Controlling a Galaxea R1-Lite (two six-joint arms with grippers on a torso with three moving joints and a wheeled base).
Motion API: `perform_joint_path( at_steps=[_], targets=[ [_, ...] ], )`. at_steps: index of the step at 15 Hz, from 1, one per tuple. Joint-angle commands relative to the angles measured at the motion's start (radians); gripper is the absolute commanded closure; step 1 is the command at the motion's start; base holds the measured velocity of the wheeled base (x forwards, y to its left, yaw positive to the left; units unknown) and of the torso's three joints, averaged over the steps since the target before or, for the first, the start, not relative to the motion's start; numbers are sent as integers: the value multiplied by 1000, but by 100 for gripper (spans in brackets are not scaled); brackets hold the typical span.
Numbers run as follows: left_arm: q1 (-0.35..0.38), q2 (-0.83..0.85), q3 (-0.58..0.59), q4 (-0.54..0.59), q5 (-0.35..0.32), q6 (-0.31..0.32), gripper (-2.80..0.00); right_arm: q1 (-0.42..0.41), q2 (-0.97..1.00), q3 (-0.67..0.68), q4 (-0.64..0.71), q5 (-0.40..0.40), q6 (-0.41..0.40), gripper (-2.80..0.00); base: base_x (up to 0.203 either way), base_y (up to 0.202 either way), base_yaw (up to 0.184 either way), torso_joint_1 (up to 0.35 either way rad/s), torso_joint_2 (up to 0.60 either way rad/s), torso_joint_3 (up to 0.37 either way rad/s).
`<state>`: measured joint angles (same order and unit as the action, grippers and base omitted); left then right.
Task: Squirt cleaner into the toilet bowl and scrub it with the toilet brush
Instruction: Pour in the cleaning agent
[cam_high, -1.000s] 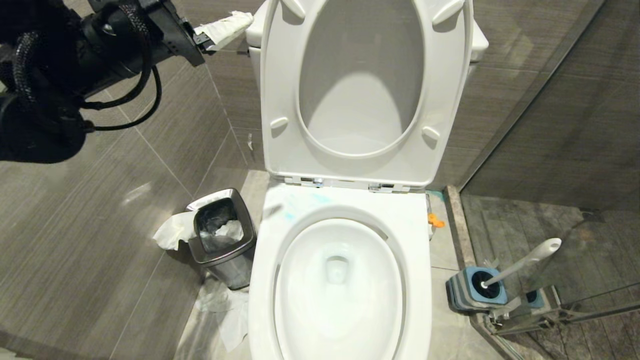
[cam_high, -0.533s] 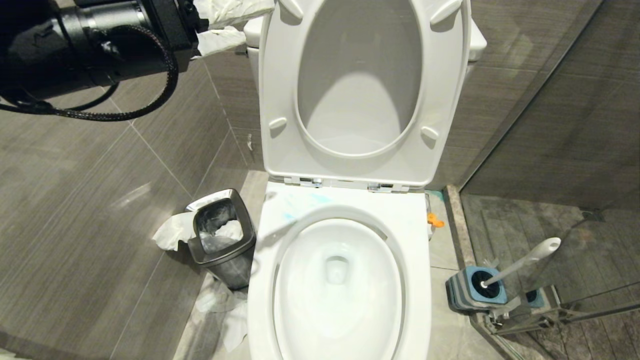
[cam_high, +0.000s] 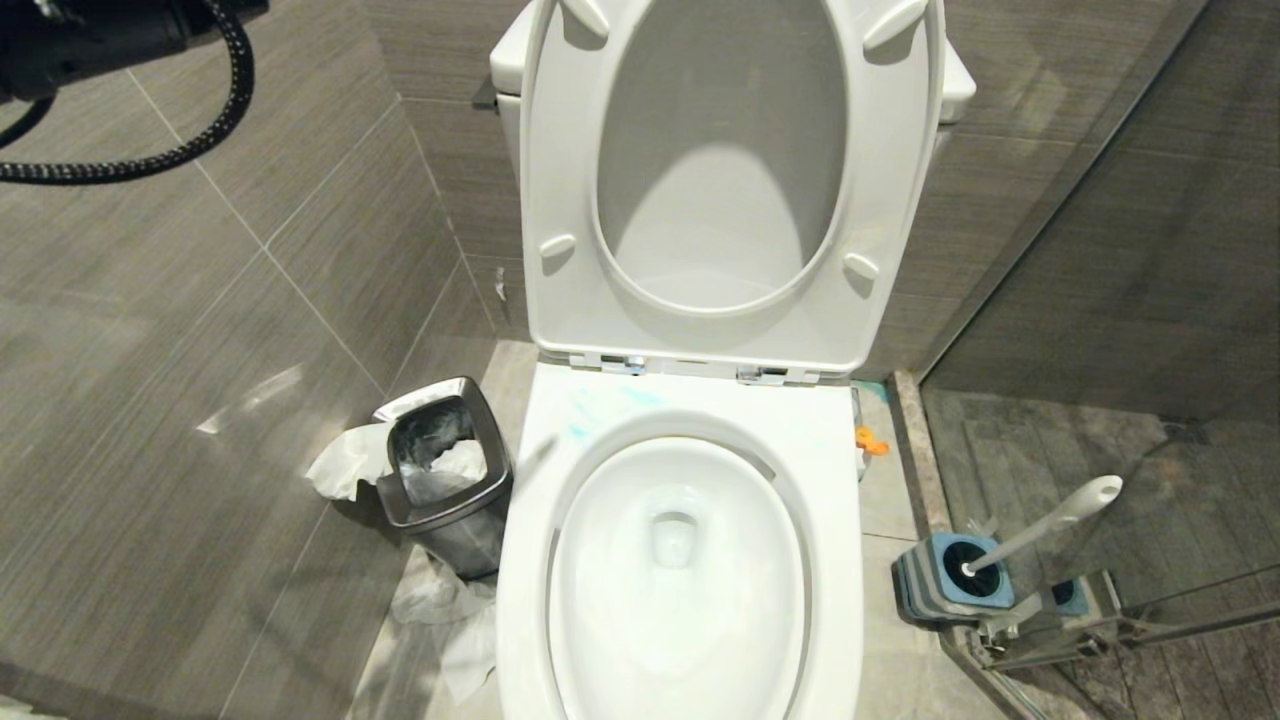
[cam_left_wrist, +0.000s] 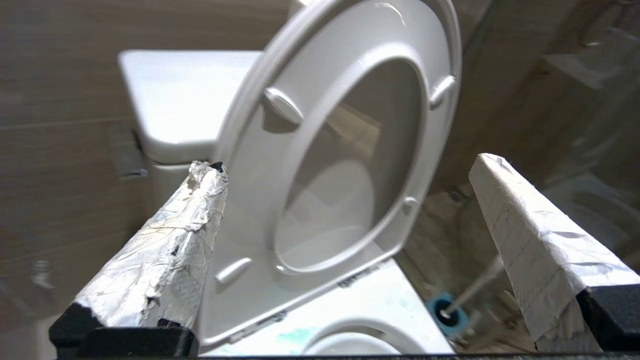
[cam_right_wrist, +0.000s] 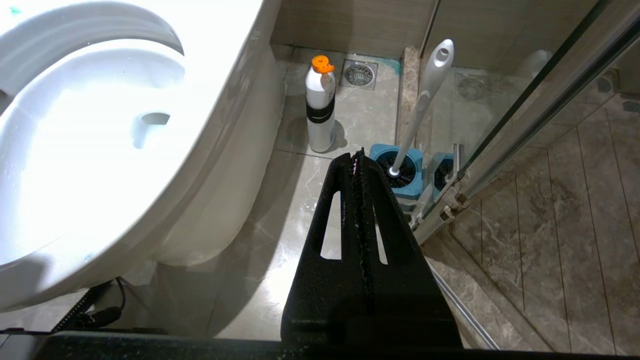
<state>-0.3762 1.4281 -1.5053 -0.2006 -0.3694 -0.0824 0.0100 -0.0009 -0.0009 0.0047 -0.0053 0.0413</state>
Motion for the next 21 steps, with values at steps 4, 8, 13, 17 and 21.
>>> perform_joint_path(
  at_steps=[4,8,13,17,21],
  targets=[
    [-6,-118,60,-2,140,47,-280,0,1,0,0,-1,0,0,0,0,0,0,0,0],
    [-6,-159,93,-2,159,69,0,1,1,1,0,-1,0,0,0,0,0,0,0,0],
    [-6,-186,93,-2,211,91,0,1,1,-1,0,-1,0,0,0,0,0,0,0,0],
    [-4,-302,194,-4,338,99,0,0,1,0,0,-1,0,0,0,0,0,0,0,0],
    [-3,-530,417,-3,448,159,0,0,1,-1,0,1,0,0,0,0,0,0,0,0]
  ],
)
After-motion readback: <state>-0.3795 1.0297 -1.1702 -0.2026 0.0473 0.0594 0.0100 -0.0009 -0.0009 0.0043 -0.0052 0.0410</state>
